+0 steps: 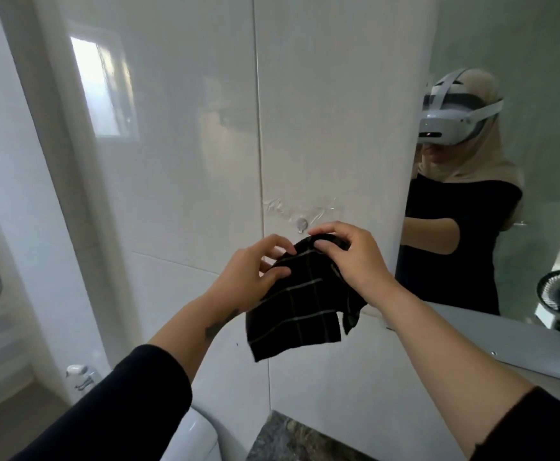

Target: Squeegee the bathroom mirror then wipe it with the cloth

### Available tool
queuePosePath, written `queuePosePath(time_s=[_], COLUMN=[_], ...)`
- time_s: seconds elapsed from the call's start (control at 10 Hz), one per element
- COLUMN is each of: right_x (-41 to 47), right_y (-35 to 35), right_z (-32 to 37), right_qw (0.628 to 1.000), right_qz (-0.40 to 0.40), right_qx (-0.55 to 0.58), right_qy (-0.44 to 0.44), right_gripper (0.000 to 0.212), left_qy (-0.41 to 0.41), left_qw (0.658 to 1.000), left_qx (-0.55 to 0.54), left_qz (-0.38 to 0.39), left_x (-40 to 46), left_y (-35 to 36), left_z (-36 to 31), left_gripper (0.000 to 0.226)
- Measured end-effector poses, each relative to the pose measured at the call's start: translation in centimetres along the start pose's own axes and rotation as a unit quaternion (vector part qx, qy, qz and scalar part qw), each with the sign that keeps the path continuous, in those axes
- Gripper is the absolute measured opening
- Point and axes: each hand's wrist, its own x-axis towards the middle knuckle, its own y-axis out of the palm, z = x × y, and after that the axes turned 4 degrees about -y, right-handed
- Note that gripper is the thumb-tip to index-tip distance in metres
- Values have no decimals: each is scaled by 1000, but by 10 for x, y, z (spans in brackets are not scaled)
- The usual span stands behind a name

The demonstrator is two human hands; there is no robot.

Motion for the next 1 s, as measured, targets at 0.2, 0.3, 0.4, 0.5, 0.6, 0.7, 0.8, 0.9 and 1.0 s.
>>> queuePosePath(time_s=[0.2, 0.3, 0.4, 0.5, 0.6, 0.7, 0.8, 0.9, 1.0], right_x=[29, 47, 50, 40, 24, 14, 7, 2, -40], right_y=[11, 23, 34, 39, 49, 61, 67, 61, 45], right_z=[-17, -23, -41, -59, -66, -60, -59, -51, -54], right_qw=[939, 898, 859, 861, 888, 937, 955, 962, 957], right_qz=[-66, -74, -87, -127, -167, -190, -178, -116, -50], right_qx=[-319, -404, -467, -455, -399, -289, -239, -243, -280], right_qy=[-111, -157, -191, -188, -155, -43, 18, 41, 58], right_gripper=[19, 18, 10, 16, 18, 25, 29, 40, 58], left_qy=[-8, 13, 24, 35, 24, -20, -45, -62, -66], left_qw=[988, 980, 976, 972, 972, 976, 983, 991, 984], left_qx=[-20, 11, 6, -20, -30, -78, -73, -47, 35], left_qz=[-150, -198, -215, -232, -232, -203, -160, -112, -160], left_x=[49, 74, 83, 82, 81, 79, 66, 57, 27], left_y=[13, 20, 31, 42, 51, 54, 54, 46, 58], left_z=[22, 31, 44, 55, 64, 63, 54, 47, 57], left_gripper=[32, 31, 32, 32, 35, 39, 45, 51, 55])
